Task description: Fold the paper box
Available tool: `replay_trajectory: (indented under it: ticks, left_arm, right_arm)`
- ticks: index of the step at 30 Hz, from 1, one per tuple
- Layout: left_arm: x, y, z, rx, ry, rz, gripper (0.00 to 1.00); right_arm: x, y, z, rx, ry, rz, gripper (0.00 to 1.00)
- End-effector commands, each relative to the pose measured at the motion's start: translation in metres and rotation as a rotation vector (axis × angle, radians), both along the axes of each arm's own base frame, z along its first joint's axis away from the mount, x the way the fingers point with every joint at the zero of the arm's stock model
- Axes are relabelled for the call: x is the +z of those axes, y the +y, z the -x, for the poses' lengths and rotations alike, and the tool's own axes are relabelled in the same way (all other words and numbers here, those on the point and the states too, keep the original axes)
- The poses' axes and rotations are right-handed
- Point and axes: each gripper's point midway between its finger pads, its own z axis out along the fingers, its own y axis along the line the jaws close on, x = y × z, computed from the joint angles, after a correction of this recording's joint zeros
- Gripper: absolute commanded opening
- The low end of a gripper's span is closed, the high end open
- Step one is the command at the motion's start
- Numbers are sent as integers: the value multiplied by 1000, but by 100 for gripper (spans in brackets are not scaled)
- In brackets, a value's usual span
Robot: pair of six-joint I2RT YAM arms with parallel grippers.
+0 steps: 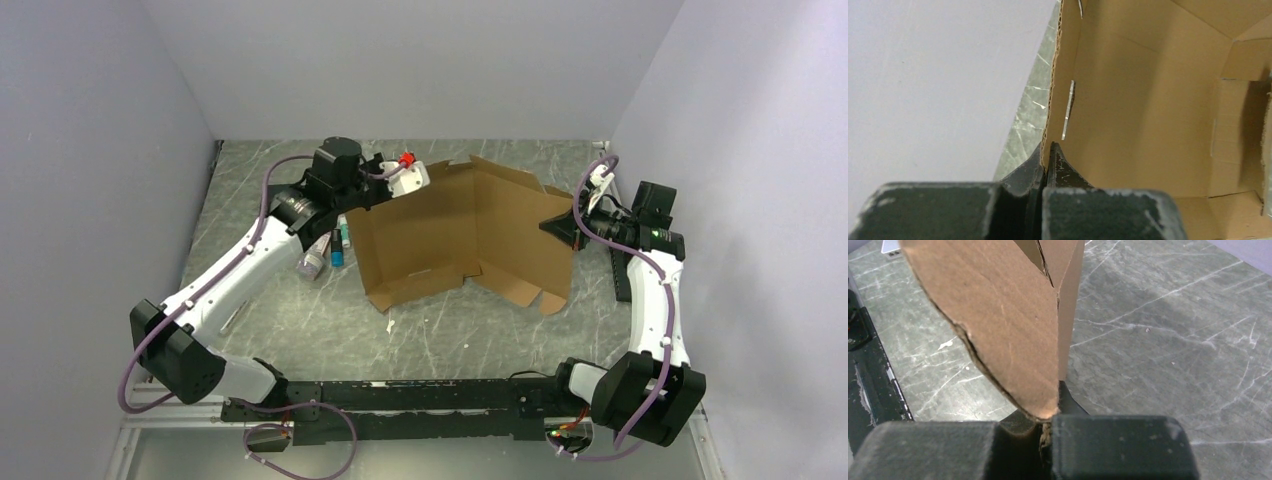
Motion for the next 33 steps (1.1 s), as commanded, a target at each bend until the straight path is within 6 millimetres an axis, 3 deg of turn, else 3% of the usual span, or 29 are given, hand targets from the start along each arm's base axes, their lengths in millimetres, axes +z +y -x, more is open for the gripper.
replay_trajectory:
  ticks: [1, 17, 22, 33]
  left_arm:
    - [40, -9, 11, -58, 26, 165, 0]
    - [48, -2, 18, -119, -8, 150, 0]
    - [55, 3, 10, -95, -46, 129, 0]
    - [63, 12, -10, -59, -145, 86, 0]
  right_arm:
    - [32, 10, 8, 77, -110, -10, 0]
    - [75, 35, 42, 261, -262, -79, 0]
    - [87, 45, 51, 318, -289, -124, 0]
    - [71, 59, 48, 366, -218, -155, 0]
